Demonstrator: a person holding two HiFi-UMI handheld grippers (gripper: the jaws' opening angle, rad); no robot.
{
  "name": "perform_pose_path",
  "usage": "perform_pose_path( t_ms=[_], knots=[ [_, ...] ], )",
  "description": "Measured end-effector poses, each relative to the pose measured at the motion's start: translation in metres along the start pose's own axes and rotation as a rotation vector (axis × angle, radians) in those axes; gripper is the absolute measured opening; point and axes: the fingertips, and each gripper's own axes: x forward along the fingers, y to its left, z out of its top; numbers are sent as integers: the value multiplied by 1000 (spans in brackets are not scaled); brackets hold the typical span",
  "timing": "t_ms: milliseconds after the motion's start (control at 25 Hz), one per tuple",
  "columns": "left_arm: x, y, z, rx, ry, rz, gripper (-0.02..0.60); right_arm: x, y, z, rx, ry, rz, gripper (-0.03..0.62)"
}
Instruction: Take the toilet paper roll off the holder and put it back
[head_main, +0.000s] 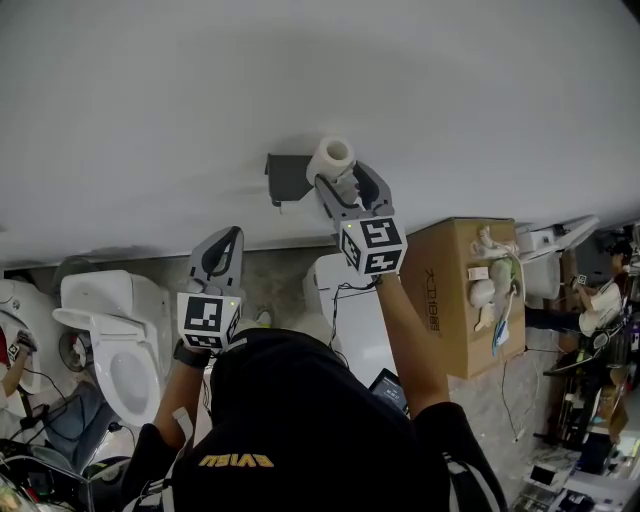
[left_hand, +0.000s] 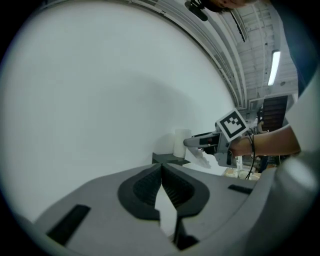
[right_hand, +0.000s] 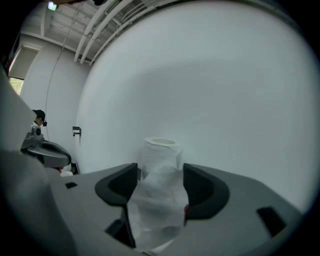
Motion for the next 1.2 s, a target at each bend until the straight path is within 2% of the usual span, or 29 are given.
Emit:
perform_pose_path(
  t_ms=[160, 280, 640, 880, 1200],
  knots=[
    [5, 19, 3, 20, 1, 25, 11, -2, -7, 4, 19, -16, -21, 284],
    [2, 17, 4, 21, 1, 28, 11, -12, -5, 8, 33, -33, -29, 282],
    [16, -19, 10, 18, -21, -68, 11, -44, -1, 10, 58, -54, -65, 264],
    [22, -21, 11, 23, -17, -87, 11, -69, 2, 7, 102, -77, -101, 255],
    [22, -18, 7, 25, -2, -87, 11, -90, -4, 4, 135, -82, -145, 193]
  ],
)
